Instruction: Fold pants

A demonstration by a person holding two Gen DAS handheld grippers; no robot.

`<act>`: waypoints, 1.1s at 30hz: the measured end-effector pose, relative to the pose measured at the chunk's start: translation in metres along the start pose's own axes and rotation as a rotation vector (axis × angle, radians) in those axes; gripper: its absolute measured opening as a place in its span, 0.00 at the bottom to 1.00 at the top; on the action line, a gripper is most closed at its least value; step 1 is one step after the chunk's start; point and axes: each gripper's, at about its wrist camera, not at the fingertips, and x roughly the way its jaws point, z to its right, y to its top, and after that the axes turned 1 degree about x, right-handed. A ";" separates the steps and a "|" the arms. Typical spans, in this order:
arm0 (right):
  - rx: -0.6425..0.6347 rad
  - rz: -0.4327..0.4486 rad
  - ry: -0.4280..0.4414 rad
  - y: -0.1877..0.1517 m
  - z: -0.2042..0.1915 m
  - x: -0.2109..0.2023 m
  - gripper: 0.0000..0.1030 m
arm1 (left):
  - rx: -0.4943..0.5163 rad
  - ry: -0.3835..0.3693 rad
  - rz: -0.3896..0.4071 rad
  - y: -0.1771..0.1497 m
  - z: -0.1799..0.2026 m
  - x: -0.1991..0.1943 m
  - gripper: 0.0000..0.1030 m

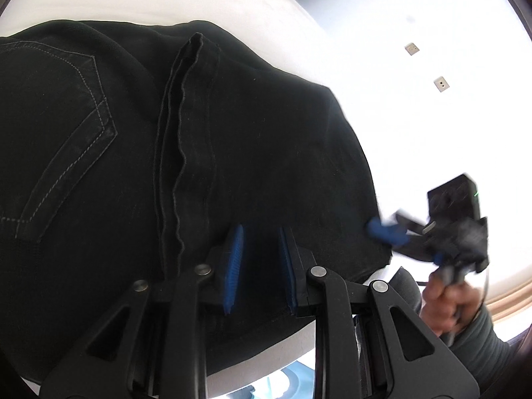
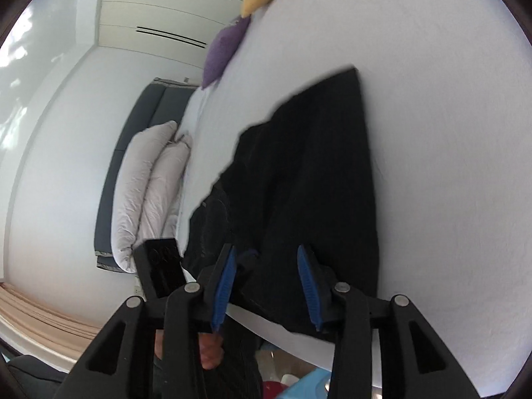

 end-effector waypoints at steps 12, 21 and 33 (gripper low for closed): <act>-0.087 0.089 0.060 -0.016 -0.030 -0.037 0.49 | 0.004 -0.002 0.021 -0.043 -0.009 -0.009 0.20; 0.124 0.057 -0.028 -0.029 0.028 -0.023 0.08 | -0.049 -0.041 0.033 -0.062 -0.025 -0.044 0.21; 0.019 0.025 -0.064 0.069 -0.017 0.038 0.48 | -0.088 -0.104 0.062 -0.079 -0.052 -0.058 0.21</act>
